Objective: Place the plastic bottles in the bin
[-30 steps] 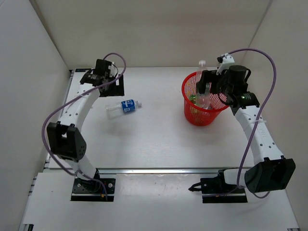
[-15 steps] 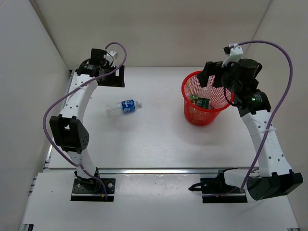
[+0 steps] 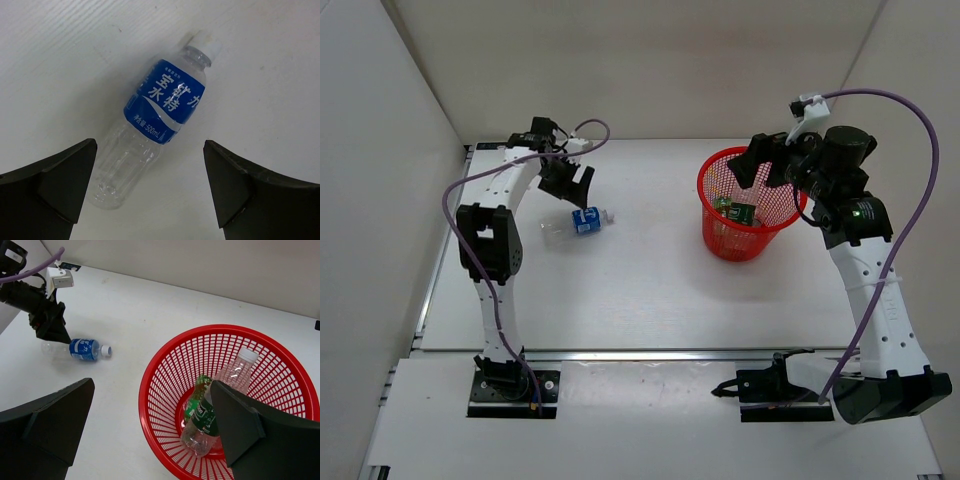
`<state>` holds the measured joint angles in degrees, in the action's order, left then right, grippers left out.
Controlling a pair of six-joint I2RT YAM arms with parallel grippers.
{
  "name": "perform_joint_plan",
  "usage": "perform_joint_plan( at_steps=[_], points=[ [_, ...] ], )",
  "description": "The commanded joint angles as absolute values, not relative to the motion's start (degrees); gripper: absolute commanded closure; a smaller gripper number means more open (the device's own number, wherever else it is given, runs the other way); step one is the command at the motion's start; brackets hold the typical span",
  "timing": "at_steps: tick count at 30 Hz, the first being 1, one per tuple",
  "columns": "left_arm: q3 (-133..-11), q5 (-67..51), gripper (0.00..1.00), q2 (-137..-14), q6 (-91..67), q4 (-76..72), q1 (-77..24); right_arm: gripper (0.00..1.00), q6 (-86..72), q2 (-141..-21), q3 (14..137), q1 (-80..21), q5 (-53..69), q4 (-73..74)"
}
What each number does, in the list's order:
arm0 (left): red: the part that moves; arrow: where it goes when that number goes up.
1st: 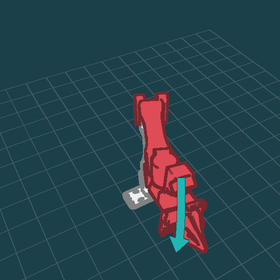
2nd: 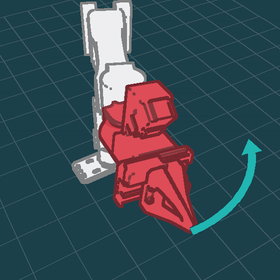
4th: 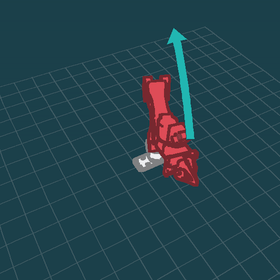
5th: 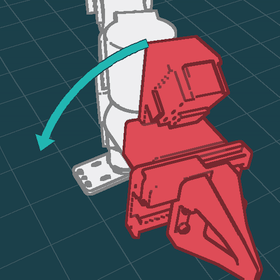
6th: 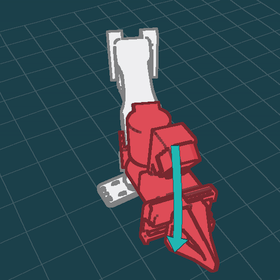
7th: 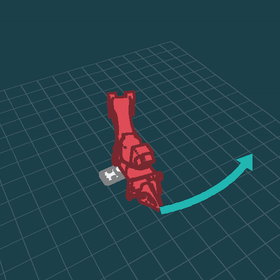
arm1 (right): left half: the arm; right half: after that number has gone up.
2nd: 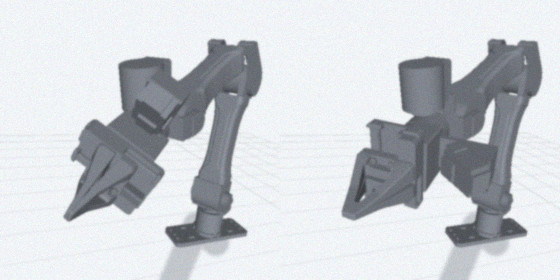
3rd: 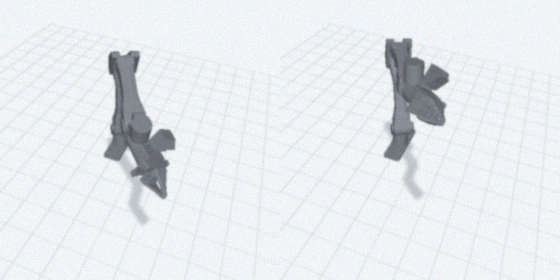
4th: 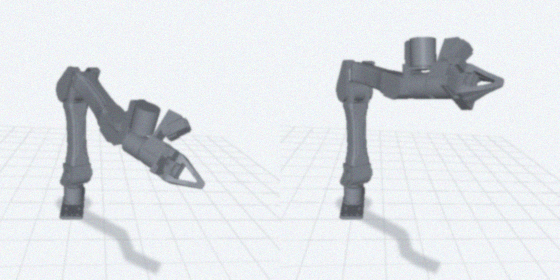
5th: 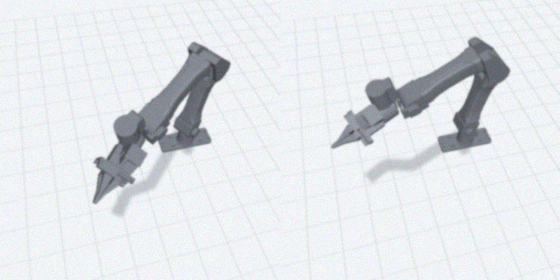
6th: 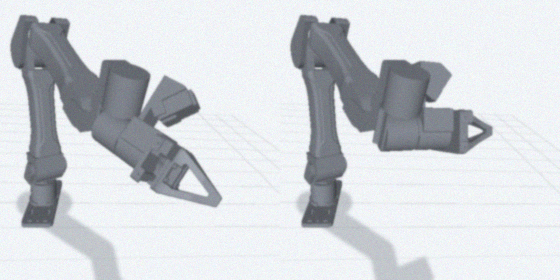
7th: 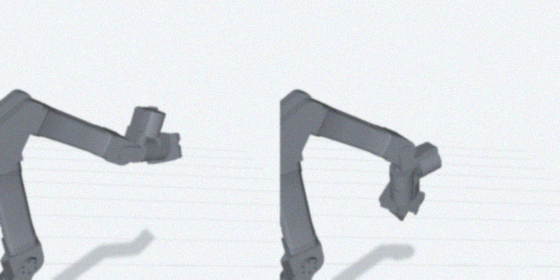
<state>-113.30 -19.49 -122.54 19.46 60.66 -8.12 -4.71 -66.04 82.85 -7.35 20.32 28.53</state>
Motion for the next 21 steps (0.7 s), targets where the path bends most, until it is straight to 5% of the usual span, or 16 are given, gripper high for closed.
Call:
perform_joint_plan(
  at_steps=[1, 15, 17, 19, 21],
  points=[
    [-109.1, -21.3, 0.01, -118.4, 24.8, 60.9, -9.0, 0.01, -4.9, -66.1, 85.7, -7.0, 18.9, 30.4],
    [-94.0, -6.9, 0.02, -115.8, 19.5, 53.1, -15.3, 0.01, -6.6, -60.7, 79.3, -4.7, 21.1, 28.0],
    [-95.3, -5.1, 0.16, -115.9, 17.2, 53.4, -16.6, 0.01, -6.9, -59.8, 79.1, -4.0, 21.1, 27.9],
    [-97.1, -2.4, 0.5, -115.8, 15.5, 53.5, -18.0, 0.01, -7.1, -58.8, 78.8, -3.8, 20.2, 28.6],
    [-98.8, -3.2, 0.65, -114.6, 13.7, 54.0, -19.2, 0.01, -7.0, -57.9, 78.1, -3.8, 19.0, 29.4]
  ],
)
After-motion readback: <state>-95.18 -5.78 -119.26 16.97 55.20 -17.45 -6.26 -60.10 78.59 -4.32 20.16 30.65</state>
